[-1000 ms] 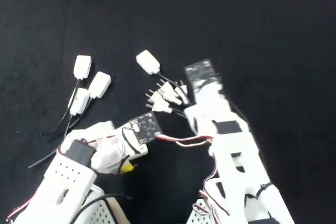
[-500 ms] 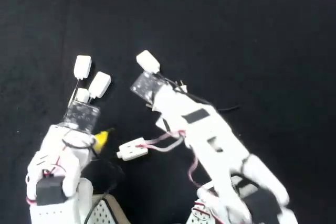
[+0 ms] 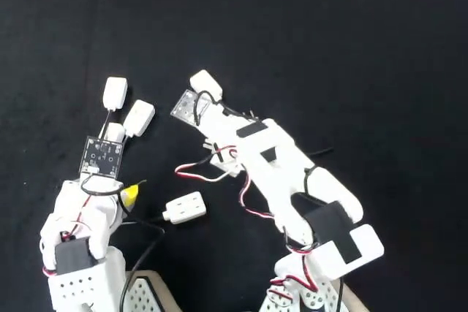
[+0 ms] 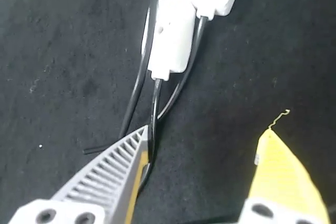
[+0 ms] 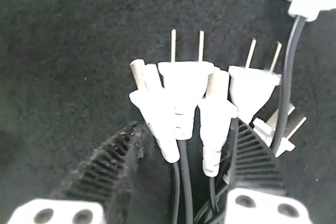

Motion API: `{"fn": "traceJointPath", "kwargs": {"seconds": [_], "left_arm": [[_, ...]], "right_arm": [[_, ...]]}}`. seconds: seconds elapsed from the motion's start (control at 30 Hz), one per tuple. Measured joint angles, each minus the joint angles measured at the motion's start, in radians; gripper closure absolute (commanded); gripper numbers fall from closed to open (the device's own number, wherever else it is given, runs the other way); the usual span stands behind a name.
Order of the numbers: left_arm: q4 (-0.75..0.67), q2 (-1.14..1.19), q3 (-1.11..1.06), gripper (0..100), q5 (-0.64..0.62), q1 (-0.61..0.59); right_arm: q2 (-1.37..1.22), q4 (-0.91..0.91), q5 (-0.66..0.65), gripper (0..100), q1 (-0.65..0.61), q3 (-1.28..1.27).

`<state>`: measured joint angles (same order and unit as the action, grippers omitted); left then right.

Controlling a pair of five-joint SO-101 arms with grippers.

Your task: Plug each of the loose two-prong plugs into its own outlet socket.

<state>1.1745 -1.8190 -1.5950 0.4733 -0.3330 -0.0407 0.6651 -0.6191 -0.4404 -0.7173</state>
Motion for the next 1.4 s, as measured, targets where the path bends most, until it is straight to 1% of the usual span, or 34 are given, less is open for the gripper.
{"fn": "traceJointPath", "kwargs": {"seconds": [0.1, 0.17, 0.3, 0.37, 0.43, 0.53, 0.67, 0.8, 0.9, 1.0, 1.07, 1.13, 1.17, 1.23, 1.3, 1.37, 1.4], "left_arm": [[0.0, 0.0, -0.009, 68, 0.002, 0.0], [0.0, 0.0, -0.009, 68, 0.002, 0.0], [0.0, -0.002, -0.023, 68, 0.002, 0.0], [0.0, 0.0, -0.028, 68, 0.002, 0.0], [0.0, 0.0, -0.029, 68, 0.002, 0.026], [0.0, 0.0, -0.055, 68, 0.032, 0.057], [0.0, 0.0, -0.057, 68, 0.072, 0.066], [0.0, 0.0, -0.057, 68, 0.077, 0.069], [0.0, 0.0, -0.057, 68, 0.077, 0.069], [0.0, 0.0, -0.057, 68, 0.077, 0.069], [0.0, 0.0, -0.057, 68, 0.077, 0.069], [0.0, 0.0, -0.057, 68, 0.077, 0.069], [0.0, 0.0, -0.057, 68, 0.077, 0.069], [0.0, 0.0, -0.057, 68, 0.077, 0.083], [0.0, 0.0, -0.057, 68, 0.077, 0.097], [0.0, 0.0, -0.057, 68, 0.077, 0.101], [0.0, 0.0, -0.057, 68, 0.077, 0.104]], "right_arm": [[-0.005, 0.0, -0.009, 76.9, 0.0, 0.009], [-0.008, 0.0, -0.021, 82.8, 0.0, 0.012], [-0.018, -0.002, -0.034, 97.9, 0.0, 0.018], [-0.018, -0.005, -0.034, 98.1, 0.002, 0.02], [-0.018, -0.005, -0.034, 98.8, 0.002, 0.02], [-0.014, -0.005, -0.034, 98.7, 0.002, 0.018], [0.069, -0.002, -0.055, 98.7, 0.0, -0.051], [0.224, 0.006, -0.135, 98.7, 0.0, -0.186], [0.328, 0.063, -0.213, 98.7, 0.0, -0.255], [0.373, 0.121, -0.299, 98.7, 0.0, -0.273], [0.376, 0.153, -0.358, 98.4, 0.021, -0.273], [0.376, 0.17, -0.39, 97.6, 0.074, -0.272], [0.371, 0.172, -0.399, 95.6, 0.103, -0.262], [0.353, 0.178, -0.417, 88.4, 0.147, -0.236], [0.336, 0.178, -0.422, 81.1, 0.166, -0.218], [0.333, 0.178, -0.423, 76.7, 0.173, -0.218], [0.333, 0.18, -0.425, 76.1, 0.176, -0.218]]}}
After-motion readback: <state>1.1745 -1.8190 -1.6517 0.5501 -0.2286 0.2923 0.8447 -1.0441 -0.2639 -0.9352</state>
